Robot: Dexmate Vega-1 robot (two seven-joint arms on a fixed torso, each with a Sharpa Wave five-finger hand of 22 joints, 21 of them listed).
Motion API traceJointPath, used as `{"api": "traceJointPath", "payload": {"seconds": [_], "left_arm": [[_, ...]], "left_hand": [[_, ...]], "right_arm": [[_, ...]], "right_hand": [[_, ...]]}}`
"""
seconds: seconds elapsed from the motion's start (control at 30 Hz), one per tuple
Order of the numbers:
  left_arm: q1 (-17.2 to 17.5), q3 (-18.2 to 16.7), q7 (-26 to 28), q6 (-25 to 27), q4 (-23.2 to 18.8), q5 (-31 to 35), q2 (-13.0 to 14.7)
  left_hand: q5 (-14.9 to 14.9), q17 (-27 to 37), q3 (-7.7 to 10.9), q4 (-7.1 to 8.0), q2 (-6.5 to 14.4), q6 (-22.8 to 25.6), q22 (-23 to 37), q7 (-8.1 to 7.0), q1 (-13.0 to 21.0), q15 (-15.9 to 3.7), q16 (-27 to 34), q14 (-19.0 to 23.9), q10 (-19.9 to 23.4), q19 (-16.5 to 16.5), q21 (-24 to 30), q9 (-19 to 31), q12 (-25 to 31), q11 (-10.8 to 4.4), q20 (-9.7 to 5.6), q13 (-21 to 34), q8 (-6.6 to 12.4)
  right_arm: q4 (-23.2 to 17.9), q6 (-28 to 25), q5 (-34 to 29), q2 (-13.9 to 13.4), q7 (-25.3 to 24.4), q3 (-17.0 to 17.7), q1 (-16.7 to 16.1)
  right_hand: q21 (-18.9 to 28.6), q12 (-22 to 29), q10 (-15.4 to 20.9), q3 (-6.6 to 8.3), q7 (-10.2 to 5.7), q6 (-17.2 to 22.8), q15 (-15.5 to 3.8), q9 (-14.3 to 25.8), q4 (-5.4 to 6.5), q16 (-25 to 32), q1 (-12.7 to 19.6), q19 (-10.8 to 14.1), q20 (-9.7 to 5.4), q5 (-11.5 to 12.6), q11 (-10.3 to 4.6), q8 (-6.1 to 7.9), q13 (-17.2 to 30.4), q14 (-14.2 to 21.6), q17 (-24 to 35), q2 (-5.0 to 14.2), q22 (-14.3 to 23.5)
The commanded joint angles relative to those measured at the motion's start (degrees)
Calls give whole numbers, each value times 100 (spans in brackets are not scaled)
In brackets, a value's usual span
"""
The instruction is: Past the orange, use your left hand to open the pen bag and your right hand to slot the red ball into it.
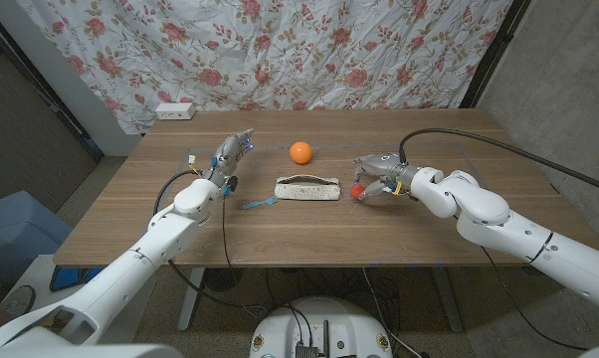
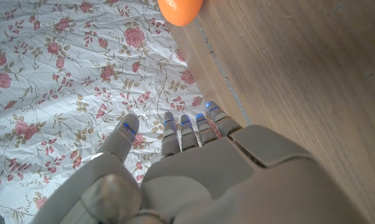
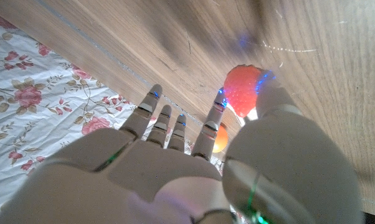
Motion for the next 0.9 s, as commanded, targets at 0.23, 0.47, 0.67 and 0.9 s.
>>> {"api": "traceJointPath", "payload": {"seconds": [0.23, 0.47, 0.67, 0.9], "left_arm": [[159, 84, 320, 665, -886, 701, 572], [156, 177, 470, 979, -1211, 1141, 758], [102, 283, 434, 1285, -1486, 1493, 948], [-13, 435, 261, 1661, -1815, 1914, 1198]], "left_hand": [[-19, 10, 63, -458, 5, 628, -3, -146, 560, -225, -1, 123, 302, 178, 0, 33, 78, -189, -87, 23, 129], [-7, 10, 76, -480, -42, 835, -6, -141, 761, -293, -1, 159, 418, 191, -13, 34, 90, -231, -121, 23, 158], [3, 12, 88, -495, -113, 1062, -9, -203, 976, -332, 1, 207, 497, 219, -19, 35, 85, -288, -124, 23, 197], [5, 13, 85, -500, -200, 1199, -8, -236, 1167, -358, 7, 267, 572, 297, -4, 37, 82, -344, -92, 24, 204]], "right_arm": [[-228, -170, 141, -105, -202, 236, -178], [-235, -161, 201, -134, -254, 274, -195], [-249, -167, 226, -157, -359, 311, -238], [-249, -190, 245, -167, -470, 341, -286]], "right_hand": [[-9, 28, 94, -14, 5, 72, -27, 14, 6, 36, 23, 105, -45, 9, -23, 76, -6, 94, 37, 44, 17], [-19, 24, 125, -23, 6, 118, -30, 18, 8, 48, 30, 110, -52, 6, -33, 103, -7, 123, 42, 52, 17], [-27, 28, 169, -31, 5, 146, -49, 21, 11, 56, 33, 112, -54, 3, -31, 121, -7, 143, 48, 59, 17], [-32, 22, 184, -39, 4, 165, -63, 23, 13, 58, 36, 119, -68, 2, -33, 135, -7, 147, 52, 62, 17]]}}
